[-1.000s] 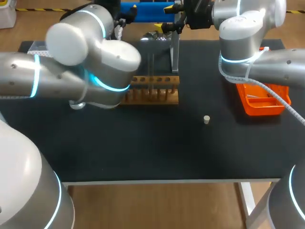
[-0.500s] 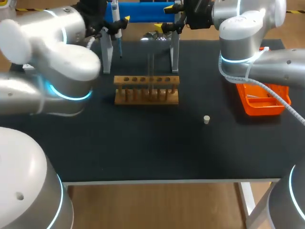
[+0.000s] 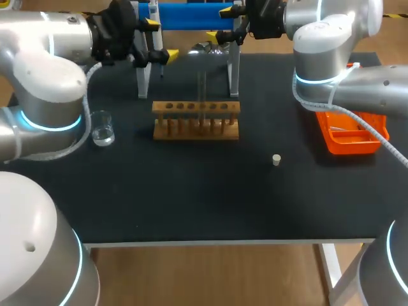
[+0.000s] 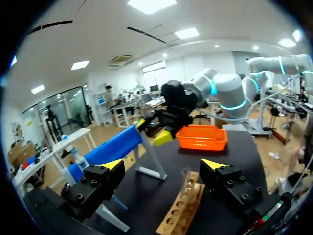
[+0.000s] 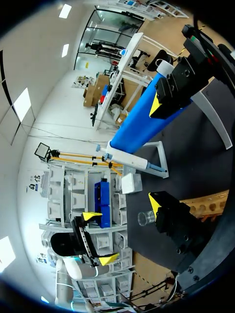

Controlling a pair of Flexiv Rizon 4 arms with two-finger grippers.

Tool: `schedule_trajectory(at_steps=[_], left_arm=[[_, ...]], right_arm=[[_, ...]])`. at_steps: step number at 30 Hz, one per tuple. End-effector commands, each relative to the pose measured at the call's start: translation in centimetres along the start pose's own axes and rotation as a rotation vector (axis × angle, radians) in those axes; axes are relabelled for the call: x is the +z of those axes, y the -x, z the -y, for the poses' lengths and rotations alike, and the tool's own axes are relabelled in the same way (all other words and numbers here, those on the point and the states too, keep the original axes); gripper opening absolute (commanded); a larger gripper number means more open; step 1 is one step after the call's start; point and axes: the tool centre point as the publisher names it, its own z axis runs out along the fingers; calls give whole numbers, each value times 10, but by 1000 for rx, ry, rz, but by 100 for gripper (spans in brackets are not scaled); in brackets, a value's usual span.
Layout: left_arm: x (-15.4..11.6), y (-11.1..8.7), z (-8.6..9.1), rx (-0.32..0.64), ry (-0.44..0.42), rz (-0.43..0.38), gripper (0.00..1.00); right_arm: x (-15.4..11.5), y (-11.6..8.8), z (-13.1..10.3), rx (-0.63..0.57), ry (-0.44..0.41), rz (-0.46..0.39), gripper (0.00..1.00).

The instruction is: Invert the test tube, pick up the pipette, mount the tip to pipette, aspirate from beaker and dispense into the tube, eject the tip, return the pipette, and cap with the stopper.

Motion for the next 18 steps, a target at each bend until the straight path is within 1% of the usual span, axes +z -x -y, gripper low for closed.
schedule_trajectory(at_steps=[1,3,7,14,18], left_arm=[[3,-6,-13,16,-96,-226,100],[8,-16,-16,29,-101,-237,100],[19,-25,-26,29,-96,-237,100],[36,-32,-38,19,-93,-190,100],[47,-34,-44,15,-95,-180,100]], right_arm=[[-1,1,-1,1,-5,-5,100],[-1,1,-1,1,-5,-5,100],[-1,1,-1,1,-5,-5,100],[-1,1,-1,1,-5,-5,100],[-1,1,-1,1,-5,-5,100]])
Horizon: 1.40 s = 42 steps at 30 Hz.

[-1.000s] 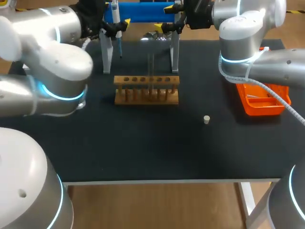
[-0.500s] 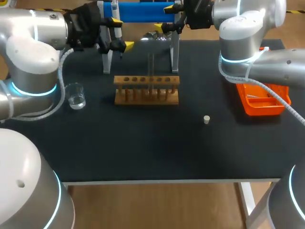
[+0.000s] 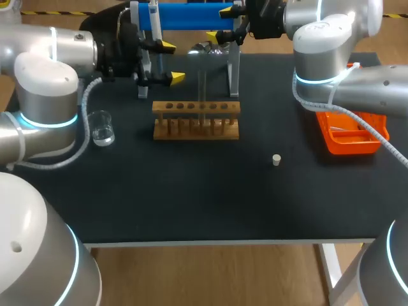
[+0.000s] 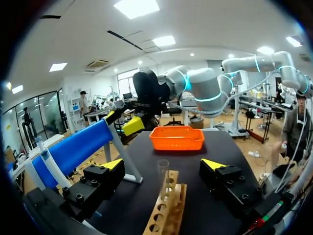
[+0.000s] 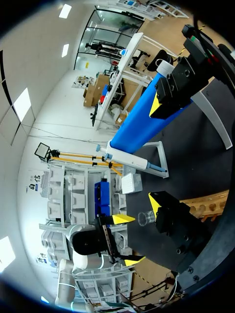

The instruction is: Invert the test tube, pick up the pipette, mount the tip to pipette, aspirate from beaker and dispense into the tube, eject the tip, return the pipette, and cap with the stopper.

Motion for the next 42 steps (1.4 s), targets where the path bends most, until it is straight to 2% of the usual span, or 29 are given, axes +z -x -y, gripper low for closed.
schedule_trajectory(at_steps=[1,6,15,23,42], left_arm=[[19,-2,-9,0,-19,26,100],[33,-2,-12,1,-21,-10,100],[56,0,-22,-13,27,-73,100],[75,3,-31,-1,66,-98,100],[107,1,-55,7,222,-168,100]], right_arm=[[-1,1,-1,1,-5,-5,100],[-1,1,-1,1,-5,-5,100],[-1,1,-1,1,-5,-5,100],[-1,1,-1,1,-5,-5,100],[-1,1,-1,1,-5,-5,100]])
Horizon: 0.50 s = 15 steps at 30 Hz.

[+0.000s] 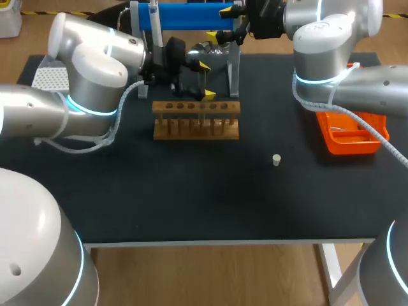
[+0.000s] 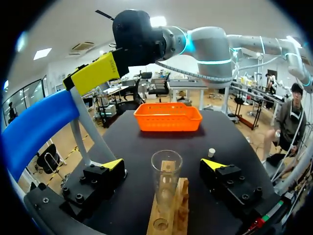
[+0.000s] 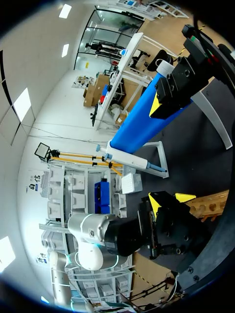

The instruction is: Invert the test tube, pick up the pipette, mount the tip to pipette, aspirate from beaker and dispense into the tube, eject the tip, return the pipette, and cap with the stopper.

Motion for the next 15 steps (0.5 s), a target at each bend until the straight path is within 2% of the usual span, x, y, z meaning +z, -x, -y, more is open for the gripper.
schedule_trajectory(at_steps=[1,15], left_arm=[[6,6,-1,-2,48,-20,100],[9,3,-13,-16,81,-38,100]], right_arm=[[-1,1,-1,1,-5,-5,100],[-1,1,-1,1,-5,-5,100]])
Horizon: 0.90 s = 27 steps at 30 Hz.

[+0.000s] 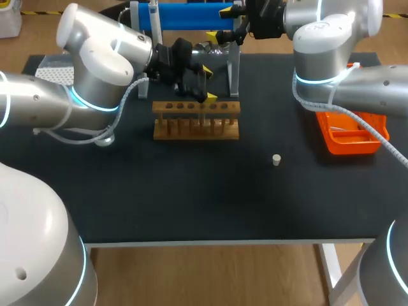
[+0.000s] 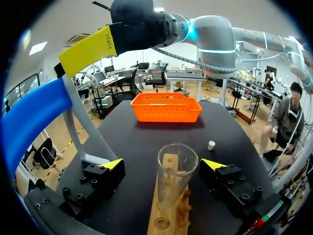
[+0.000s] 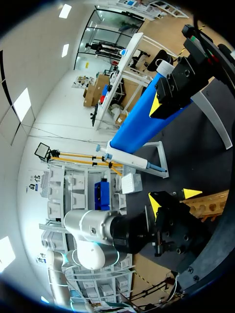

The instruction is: Invert the test tube, pick up the pipette, mount the tip to pipette, aspirate from beaker and dispense into the tube, eject the tip, return the pipette, and cap with the stopper.

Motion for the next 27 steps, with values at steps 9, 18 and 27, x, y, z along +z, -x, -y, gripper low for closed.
schedule_trajectory(at_steps=[9,18,27], left_arm=[[-1,1,-4,-22,16,7,100],[-1,1,-4,-22,16,7,100],[-1,1,-4,-22,16,7,100]], right_arm=[[-1,1,-1,1,-5,-5,100],[-1,1,-1,1,-5,-5,100],[-1,1,-1,1,-5,-5,100]])
